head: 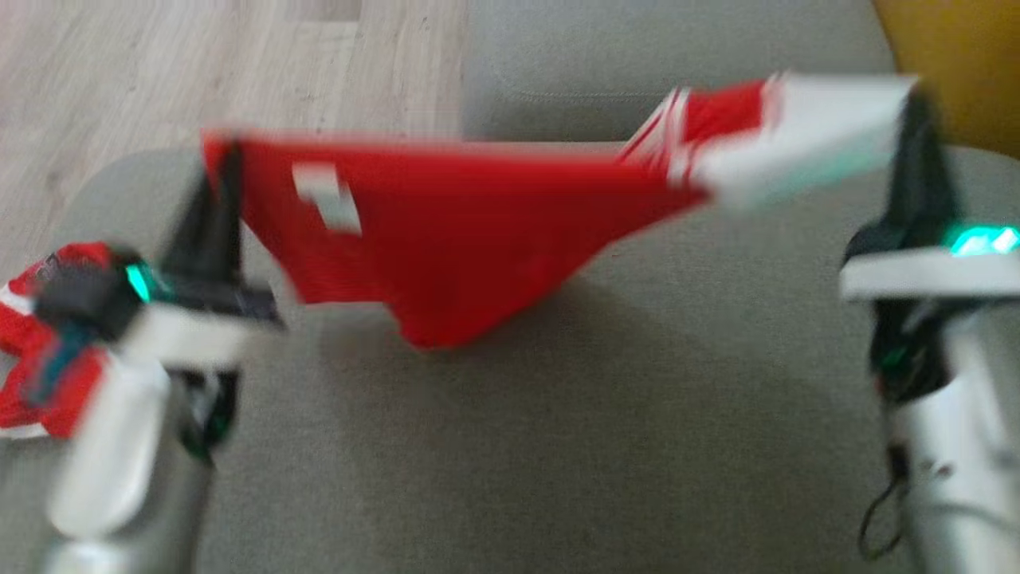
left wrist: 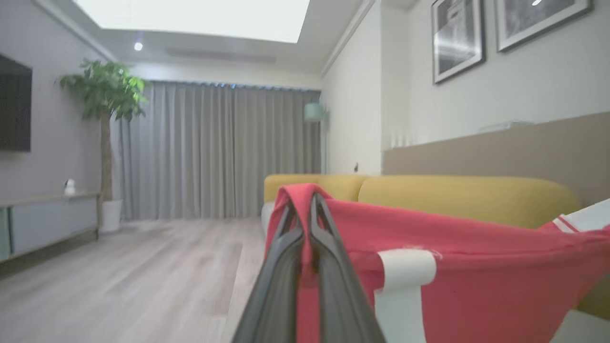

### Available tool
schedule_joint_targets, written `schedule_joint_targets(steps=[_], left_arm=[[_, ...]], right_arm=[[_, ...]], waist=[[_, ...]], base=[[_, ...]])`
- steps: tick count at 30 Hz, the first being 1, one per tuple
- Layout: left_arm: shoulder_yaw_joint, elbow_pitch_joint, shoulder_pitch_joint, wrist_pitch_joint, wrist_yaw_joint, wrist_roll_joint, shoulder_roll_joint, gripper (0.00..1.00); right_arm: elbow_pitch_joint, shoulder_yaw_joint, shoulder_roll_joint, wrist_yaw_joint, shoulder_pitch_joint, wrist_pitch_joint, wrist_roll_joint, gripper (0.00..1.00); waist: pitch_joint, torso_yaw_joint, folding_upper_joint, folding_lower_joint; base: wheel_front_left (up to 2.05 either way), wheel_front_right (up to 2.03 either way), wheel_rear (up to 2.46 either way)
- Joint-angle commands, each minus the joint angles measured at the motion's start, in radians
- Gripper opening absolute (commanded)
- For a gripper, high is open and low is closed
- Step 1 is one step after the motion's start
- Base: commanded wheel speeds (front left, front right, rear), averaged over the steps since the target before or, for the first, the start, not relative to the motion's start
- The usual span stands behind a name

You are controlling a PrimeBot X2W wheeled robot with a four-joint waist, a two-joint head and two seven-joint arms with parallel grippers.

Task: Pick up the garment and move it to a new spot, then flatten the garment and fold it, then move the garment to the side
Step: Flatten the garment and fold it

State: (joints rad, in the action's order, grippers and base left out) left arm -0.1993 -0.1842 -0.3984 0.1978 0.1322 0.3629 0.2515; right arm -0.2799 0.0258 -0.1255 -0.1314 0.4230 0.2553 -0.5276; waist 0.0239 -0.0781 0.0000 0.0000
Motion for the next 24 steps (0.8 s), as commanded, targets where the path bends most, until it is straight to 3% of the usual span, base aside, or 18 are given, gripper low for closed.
schedule_joint_targets(steps=[1, 4, 9, 15, 19, 24], left_arm=[[0.026, 0.069, -0.105, -0.024, -0.002, 0.012, 0.052, 0.0], [0.008, 0.142, -0.211, -0.098, -0.002, 0.028, 0.111, 0.0], [0.014, 0.199, -0.328, -0.208, -0.004, 0.063, 0.144, 0.0], [0.027, 0.171, -0.376, -0.268, -0.034, 0.103, 0.121, 0.0], [0.028, 0.101, -0.421, -0.22, -0.059, 0.068, 0.111, 0.0], [0.028, -0.042, -0.555, -0.071, -0.084, 0.009, 0.081, 0.0]], right_arm=[[0.073, 0.016, -0.025, 0.001, 0.077, -0.008, -0.025, 0.0], [0.163, -0.005, -0.05, 0.001, 0.16, -0.07, -0.076, 0.0], [0.252, -0.055, -0.062, 0.001, 0.284, -0.194, -0.084, 0.0], [0.203, -0.083, -0.04, 0.001, 0.395, -0.271, -0.026, 0.0], [0.081, -0.087, -0.028, 0.001, 0.515, -0.241, 0.052, 0.0], [-0.084, -0.092, -0.034, 0.001, 0.711, -0.093, 0.142, 0.0]], waist=[[0.012, 0.008, 0.0, 0.0], [0.02, 0.013, 0.0, 0.0], [0.006, 0.016, 0.0, 0.0], [-0.067, 0.032, 0.0, 0.0], [-0.161, 0.051, 0.0, 0.0], [-0.26, 0.083, 0.0, 0.0]], base=[[0.0, 0.0, 0.0], [0.0, 0.0, 0.0], [0.0, 0.0, 0.0], [0.0, 0.0, 0.0], [0.0, 0.0, 0.0], [0.0, 0.0, 0.0]])
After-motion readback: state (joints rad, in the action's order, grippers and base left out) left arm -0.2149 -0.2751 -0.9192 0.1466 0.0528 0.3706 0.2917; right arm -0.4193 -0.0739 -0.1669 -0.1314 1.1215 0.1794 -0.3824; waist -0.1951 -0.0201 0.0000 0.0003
